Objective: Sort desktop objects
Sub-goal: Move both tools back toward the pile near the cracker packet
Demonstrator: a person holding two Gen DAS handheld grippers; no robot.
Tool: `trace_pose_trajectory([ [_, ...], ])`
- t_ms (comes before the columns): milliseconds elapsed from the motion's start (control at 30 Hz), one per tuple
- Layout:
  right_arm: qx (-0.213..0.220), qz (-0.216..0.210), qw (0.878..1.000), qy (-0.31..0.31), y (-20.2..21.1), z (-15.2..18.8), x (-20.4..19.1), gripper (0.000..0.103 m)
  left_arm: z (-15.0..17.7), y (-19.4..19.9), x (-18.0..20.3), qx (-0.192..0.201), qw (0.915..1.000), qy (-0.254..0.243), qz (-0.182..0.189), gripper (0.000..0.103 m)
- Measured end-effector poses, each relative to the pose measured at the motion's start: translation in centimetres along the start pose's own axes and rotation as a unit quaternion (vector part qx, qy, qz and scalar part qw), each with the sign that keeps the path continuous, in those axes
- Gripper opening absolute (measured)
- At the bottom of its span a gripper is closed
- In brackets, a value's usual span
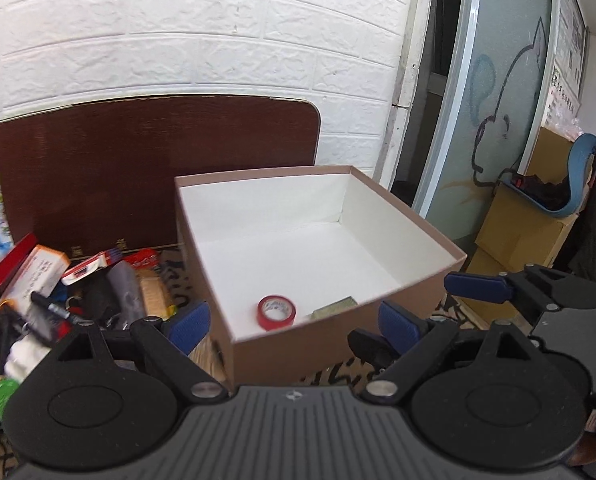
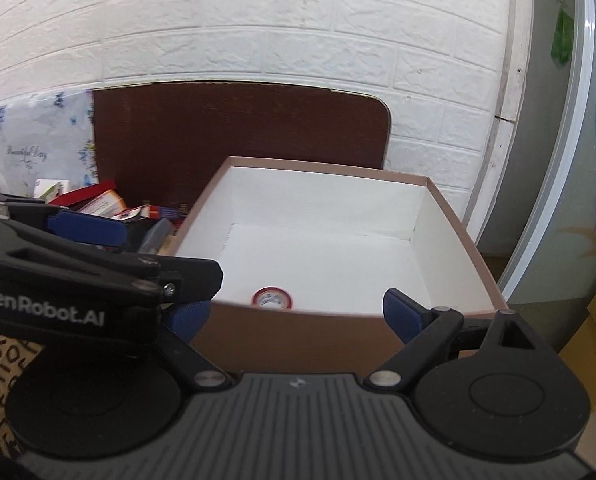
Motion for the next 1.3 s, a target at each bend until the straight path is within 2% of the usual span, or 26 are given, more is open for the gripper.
trace_pose_trajectory([
  [167, 0.002, -0.012, 1.000, -0.013, 2.5, 1.5, -1.4, 0.091, 2.0, 2.6, 0.0, 0.004, 0.9999, 0.013, -0.007, 0.094],
  [500, -0.012, -0.034, 0.999, -0.027, 4.9, 4.0, -4.5, 0.091, 5.1, 5.7, -0.7, -0.006, 0.9993, 0.023, -0.028, 0.094],
  [767, -0.033, -0.043, 0.998, -0.036, 5.4, 6.0, -6.8, 0.091, 7.4, 7.0, -1.9, -0.023, 0.9982, 0.026, -0.049, 0.094],
  [1300, -0.070, -0.086, 0.994, -0.020, 5.7, 8.0, -13.1, 0.091, 10.7, 10.1, -6.2, -0.032, 0.9931, 0.070, -0.089, 0.094],
])
Point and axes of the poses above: each gripper's, at about its wrist camera, not at the fingertips, and y roughly against the way its jaws point, x to its right, z to its underside, the point moved 8 cm from there along -y, roughly the way its jaws point, and after that the axes turned 13 degrees about z, right-handed, at the moved point
